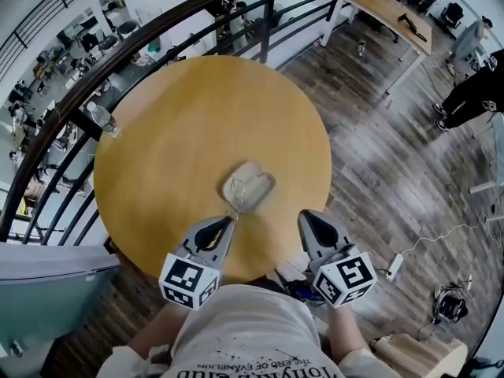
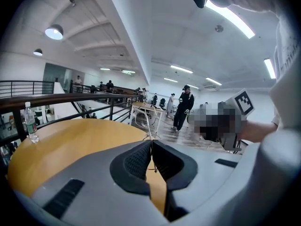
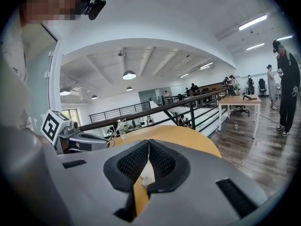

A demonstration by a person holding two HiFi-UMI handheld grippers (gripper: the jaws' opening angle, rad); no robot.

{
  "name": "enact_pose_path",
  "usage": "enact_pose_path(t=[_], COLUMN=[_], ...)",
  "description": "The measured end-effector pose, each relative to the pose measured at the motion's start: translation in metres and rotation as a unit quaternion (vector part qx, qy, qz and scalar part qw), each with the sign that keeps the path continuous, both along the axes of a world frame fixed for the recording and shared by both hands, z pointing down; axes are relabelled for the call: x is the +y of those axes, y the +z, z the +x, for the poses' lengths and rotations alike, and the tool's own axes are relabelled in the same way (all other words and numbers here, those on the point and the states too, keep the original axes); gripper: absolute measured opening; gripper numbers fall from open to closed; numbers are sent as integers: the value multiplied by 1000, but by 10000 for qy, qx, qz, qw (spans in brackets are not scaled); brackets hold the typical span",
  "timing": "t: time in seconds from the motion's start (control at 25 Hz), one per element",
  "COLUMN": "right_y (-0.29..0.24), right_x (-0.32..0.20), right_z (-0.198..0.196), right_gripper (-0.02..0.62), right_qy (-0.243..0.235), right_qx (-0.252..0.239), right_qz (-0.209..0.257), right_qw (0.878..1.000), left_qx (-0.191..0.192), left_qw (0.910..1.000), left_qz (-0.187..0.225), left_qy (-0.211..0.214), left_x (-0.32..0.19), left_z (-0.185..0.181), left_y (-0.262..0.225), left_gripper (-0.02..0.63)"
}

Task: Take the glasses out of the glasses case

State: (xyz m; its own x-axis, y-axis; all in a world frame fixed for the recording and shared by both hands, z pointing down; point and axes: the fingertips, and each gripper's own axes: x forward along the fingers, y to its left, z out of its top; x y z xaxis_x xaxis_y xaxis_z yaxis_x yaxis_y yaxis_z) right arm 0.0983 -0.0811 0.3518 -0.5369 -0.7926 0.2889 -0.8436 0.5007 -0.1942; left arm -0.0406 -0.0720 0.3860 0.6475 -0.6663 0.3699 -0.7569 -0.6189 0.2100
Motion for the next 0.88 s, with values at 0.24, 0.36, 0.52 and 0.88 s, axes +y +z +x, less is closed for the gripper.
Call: enact_pose_path(t=[0.24, 0.36, 0.52, 0.88], right_y=[-5, -10, -16, -11], right_x=[11, 11, 11, 21], right_z=[-16, -28, -38, -45], right_gripper=[26, 26, 26, 26], right_qy=[-126, -258, -407, -594], right_qx=[-100, -98, -98, 90], right_qz=[-6, 35, 107, 25], right_qw=[9999, 9996, 9991, 9982], left_qx=[21, 39, 26, -28], left_qw=[9991, 9984, 9980, 9982], left_qz=[303, 360, 420, 425], left_qy=[-306, -426, -467, -417], left_x=[3, 4, 6, 14], left_z=[-12, -18, -19, -15], left_y=[-22, -27, -32, -31], left_gripper=[32, 32, 32, 32])
